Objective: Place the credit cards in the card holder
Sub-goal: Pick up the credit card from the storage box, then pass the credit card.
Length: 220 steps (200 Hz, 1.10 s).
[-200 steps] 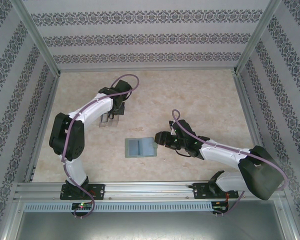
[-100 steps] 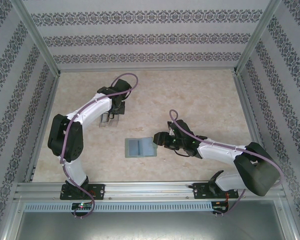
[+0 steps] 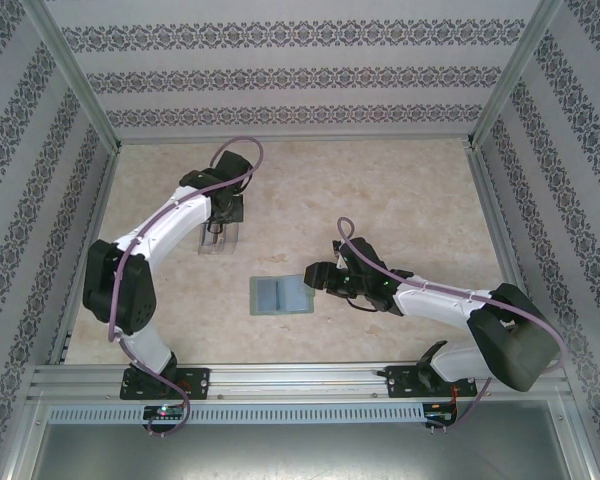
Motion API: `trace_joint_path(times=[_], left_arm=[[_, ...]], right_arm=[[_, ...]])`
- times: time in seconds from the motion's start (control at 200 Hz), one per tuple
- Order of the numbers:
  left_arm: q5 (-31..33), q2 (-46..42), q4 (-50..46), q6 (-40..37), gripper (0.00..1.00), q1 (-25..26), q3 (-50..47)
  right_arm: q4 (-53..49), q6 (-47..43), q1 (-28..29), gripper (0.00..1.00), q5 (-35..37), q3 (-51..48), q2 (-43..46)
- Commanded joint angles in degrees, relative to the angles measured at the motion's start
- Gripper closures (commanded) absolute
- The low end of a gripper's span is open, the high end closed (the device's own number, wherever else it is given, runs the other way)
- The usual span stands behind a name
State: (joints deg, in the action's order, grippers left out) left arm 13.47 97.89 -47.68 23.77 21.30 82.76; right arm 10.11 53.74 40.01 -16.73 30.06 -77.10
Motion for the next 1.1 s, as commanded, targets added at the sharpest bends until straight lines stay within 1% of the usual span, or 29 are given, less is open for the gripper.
trace_joint_path(times=[0.0,0.13,0.215,0.27,0.34,0.39,0.51,0.56,0.62,0.694,0.759,0.814,0.879,0.959,1.009,1.054,1.074,1.079,1.094], left_arm=[[-0.6,-4.0,-3.2,1.5,1.0,-0.3,0.8],[-3.1,-7.5,-3.0,2.1,1.0,-0.3,-0.4],[-7.3,-10.2,-2.4,2.3,1.0,-0.3,-1.5],[-11.5,-12.1,-1.7,2.3,1.0,-0.3,-2.3],[-20.2,-15.4,1.6,2.3,1.0,-0.4,-4.6],[-26.4,-18.5,4.8,3.3,1.0,-0.3,-7.0],[-43.6,-24.9,15.1,6.0,1.0,0.0,-13.8],[-47.7,-27.1,18.4,7.3,1.0,0.2,-16.4],[-51.0,-29.3,22.0,8.7,1.0,0.8,-18.9],[-57.1,-30.8,26.3,10.5,1.0,1.6,-21.5],[-61.9,-31.4,29.2,11.6,1.0,2.6,-23.4],[-64.0,-31.8,31.3,12.3,1.0,3.7,-25.0],[-65.1,-32.3,33.3,12.6,1.0,4.8,-26.8],[-65.5,-32.3,31.9,11.1,1.0,5.7,-27.4],[-65.5,-32.2,31.0,10.0,1.0,6.1,-27.6],[-65.5,-32.3,31.0,9.5,1.0,6.3,-28.1],[-65.5,-32.2,30.9,9.3,1.0,6.4,-28.2],[-65.5,-32.2,30.8,9.2,1.0,6.4,-28.3],[-65.5,-32.3,30.8,9.2,1.0,6.4,-28.4]], right_arm=[[1.1,-0.9,0.7,0.42,0.7,1.7,0.8],[1.9,-1.8,0.8,0.43,0.6,2.0,1.8],[2.0,-2.6,0.8,0.44,1.2,2.0,2.9],[2.6,-3.2,0.8,0.44,1.2,1.9,3.8],[5.7,-4.1,1.0,0.44,-0.5,1.3,5.1],[8.8,-5.4,1.3,0.41,-3.1,1.2,6.0],[13.4,-7.5,1.7,0.38,-8.4,1.9,8.9],[16.2,-7.1,1.7,0.36,-9.5,1.4,10.1],[16.5,-6.1,1.7,0.34,-8.1,1.2,11.3],[17.6,-4.8,1.3,0.34,-8.4,1.0,11.8],[20.0,-2.3,1.0,0.35,-10.5,1.0,11.3],[22.6,0.0,0.9,0.35,-12.9,1.2,10.5],[25.3,2.3,0.9,0.37,-15.1,1.2,9.4],[29.1,4.7,0.9,0.41,-15.1,0.2,9.2],[29.7,5.1,0.8,0.43,-14.8,-0.4,9.9],[29.3,4.8,0.8,0.48,-14.6,-0.7,10.5],[29.0,4.7,0.7,0.55,-14.3,-0.9,10.9],[29.0,4.7,0.7,0.55,-14.3,-0.9,10.9],[29.0,4.7,0.8,0.59,-14.1,-1.0,11.2]])
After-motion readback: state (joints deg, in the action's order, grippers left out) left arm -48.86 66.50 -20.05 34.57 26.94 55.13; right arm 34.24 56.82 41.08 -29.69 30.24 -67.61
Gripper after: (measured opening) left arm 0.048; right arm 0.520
